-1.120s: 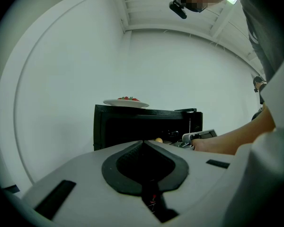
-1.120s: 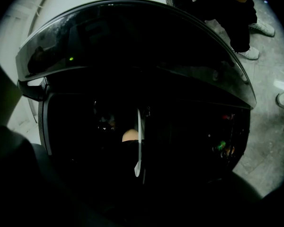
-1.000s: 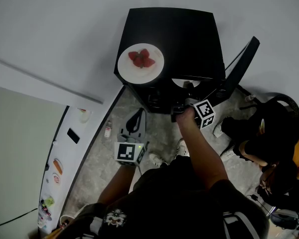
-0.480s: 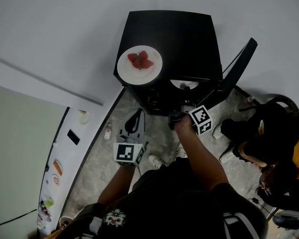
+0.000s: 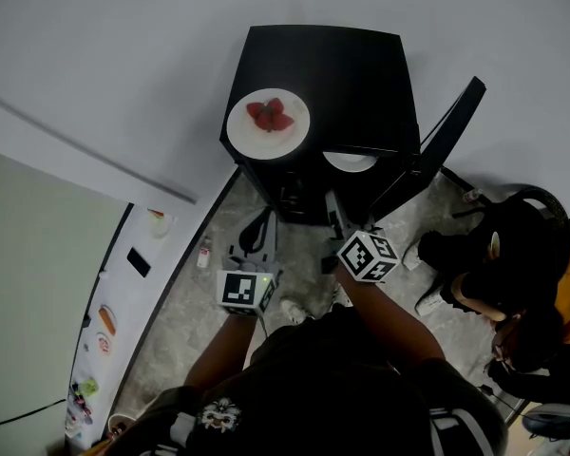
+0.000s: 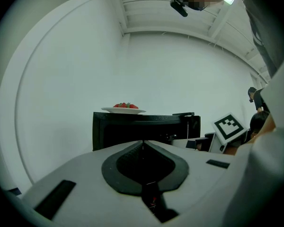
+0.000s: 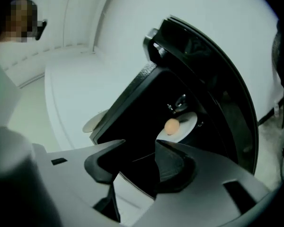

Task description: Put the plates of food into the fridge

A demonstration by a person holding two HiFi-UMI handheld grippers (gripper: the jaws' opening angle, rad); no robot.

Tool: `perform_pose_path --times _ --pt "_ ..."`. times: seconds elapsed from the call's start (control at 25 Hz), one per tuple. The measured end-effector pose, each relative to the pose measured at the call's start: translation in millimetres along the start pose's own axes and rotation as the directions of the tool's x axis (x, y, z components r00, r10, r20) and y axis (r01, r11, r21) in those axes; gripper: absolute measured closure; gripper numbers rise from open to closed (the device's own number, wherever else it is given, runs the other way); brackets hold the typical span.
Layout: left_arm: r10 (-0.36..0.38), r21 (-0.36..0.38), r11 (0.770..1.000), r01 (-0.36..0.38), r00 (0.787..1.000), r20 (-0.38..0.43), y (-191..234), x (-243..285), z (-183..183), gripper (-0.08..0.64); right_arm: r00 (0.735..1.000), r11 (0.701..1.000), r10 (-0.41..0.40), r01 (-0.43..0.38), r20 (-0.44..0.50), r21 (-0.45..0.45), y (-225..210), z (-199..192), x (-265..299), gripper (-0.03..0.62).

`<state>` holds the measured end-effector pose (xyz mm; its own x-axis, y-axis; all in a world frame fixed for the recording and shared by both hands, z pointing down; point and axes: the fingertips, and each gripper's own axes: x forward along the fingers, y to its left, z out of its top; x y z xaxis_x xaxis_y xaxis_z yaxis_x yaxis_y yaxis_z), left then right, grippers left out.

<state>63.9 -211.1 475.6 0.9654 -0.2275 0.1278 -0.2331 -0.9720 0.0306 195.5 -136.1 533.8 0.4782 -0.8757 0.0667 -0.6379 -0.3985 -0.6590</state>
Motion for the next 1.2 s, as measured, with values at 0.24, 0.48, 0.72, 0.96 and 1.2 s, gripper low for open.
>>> perform_pose_path --times 0.24,0.48,0.72,0.96,1.2 --pt "0.005 0.013 1.000 -0.005 1.000 0.004 -2.0 -8.4 4.6 0.537 0.998 0.960 0.061 -0.051 0.027 -0.275 30.7 25.0 -31.7 0.459" --pt "0.033 0.032 0.999 -0.035 0.998 0.047 -3.4 -15.1 19.0 0.537 0.994 0.858 0.111 -0.099 -0.007 -0.504 59.5 40.1 -54.2 0.563" --pt "0.041 0.028 0.999 -0.044 0.996 0.084 -5.4 -18.6 33.8 0.537 0.987 0.745 0.160 -0.103 0.026 -0.659 80.9 66.5 -54.1 0.568" --pt "0.032 -0.003 0.999 -0.032 0.997 0.076 -8.8 -16.9 39.1 0.538 0.982 0.739 0.188 -0.127 0.021 -0.662 91.1 72.2 -55.6 0.568" --pt "0.043 -0.048 0.998 -0.039 0.995 0.092 -2.8 -9.5 45.4 0.538 0.975 0.750 0.221 -0.159 0.016 -0.642 98.5 67.2 -56.8 0.568"
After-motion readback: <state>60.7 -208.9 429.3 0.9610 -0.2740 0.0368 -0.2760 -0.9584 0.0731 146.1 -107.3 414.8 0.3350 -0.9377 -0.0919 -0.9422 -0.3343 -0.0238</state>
